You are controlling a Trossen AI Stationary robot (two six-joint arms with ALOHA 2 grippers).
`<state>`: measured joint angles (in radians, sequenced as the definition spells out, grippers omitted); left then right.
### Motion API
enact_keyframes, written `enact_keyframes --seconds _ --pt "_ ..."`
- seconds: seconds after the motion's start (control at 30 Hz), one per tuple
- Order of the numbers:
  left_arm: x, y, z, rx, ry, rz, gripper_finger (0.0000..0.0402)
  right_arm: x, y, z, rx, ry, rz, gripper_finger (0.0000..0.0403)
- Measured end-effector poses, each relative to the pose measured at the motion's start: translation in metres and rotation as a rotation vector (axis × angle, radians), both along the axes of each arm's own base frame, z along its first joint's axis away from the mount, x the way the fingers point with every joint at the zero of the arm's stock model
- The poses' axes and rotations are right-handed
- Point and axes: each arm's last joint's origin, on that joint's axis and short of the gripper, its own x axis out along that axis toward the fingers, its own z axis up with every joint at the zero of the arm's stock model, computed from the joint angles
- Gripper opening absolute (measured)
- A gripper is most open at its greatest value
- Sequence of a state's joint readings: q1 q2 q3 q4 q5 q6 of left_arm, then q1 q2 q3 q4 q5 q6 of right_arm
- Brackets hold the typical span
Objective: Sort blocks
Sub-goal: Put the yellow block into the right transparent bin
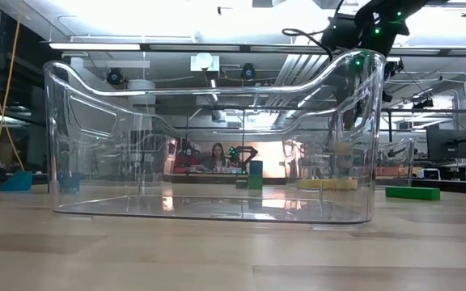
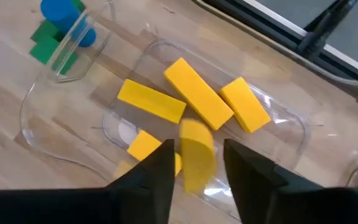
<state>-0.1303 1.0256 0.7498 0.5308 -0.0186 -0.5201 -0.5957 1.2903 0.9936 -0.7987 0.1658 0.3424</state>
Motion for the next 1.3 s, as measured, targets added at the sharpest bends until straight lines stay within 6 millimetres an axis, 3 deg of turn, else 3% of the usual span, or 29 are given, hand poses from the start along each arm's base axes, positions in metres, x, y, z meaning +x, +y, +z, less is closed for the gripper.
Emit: enact_keyframes --seconds 0.27,0.4,0.47,0.53,0.67,0.87,1.07,1.17,1.3 --pt "-0.008 0.001 0.007 0.016 -0.028 0.006 0.0215 -0.003 -0.001 0.0 0.028 -0.009 -0.013 0.0243" --pt "-0.021 0.003 0.032 0.112 -0.04 0.032 0.0214 0.001 0.002 0.004 0.053 -0.077 0.033 0.0268" --pt "-0.024 0.002 0.042 0.161 0.104 0.039 0.0211 0.004 0.005 0.007 0.056 -0.127 0.06 0.0272" --pt "-0.022 -0.005 0.042 0.185 0.373 0.0 0.0206 0.007 0.009 0.013 0.056 -0.189 0.079 0.0272" --pt "-0.015 -0.04 0.017 0.138 0.928 -0.181 0.0197 0.009 0.018 0.02 0.061 -0.246 0.098 0.0272" --pt "-0.035 -0.131 -0.026 0.201 1.327 -0.446 0.0186 0.013 0.032 0.02 0.084 -0.231 0.144 0.0272" --pt "-0.071 -0.189 -0.06 0.381 1.454 -0.344 0.0183 0.015 0.037 0.02 0.079 -0.226 0.165 0.0272" --pt "-0.084 -0.203 -0.078 0.519 1.501 -0.301 0.0183 0.015 0.037 0.02 0.075 -0.228 0.16 0.0272" --pt "-0.091 -0.22 -0.095 0.558 1.545 -0.285 0.0183 0.015 0.037 0.02 0.077 -0.229 0.156 0.0272"
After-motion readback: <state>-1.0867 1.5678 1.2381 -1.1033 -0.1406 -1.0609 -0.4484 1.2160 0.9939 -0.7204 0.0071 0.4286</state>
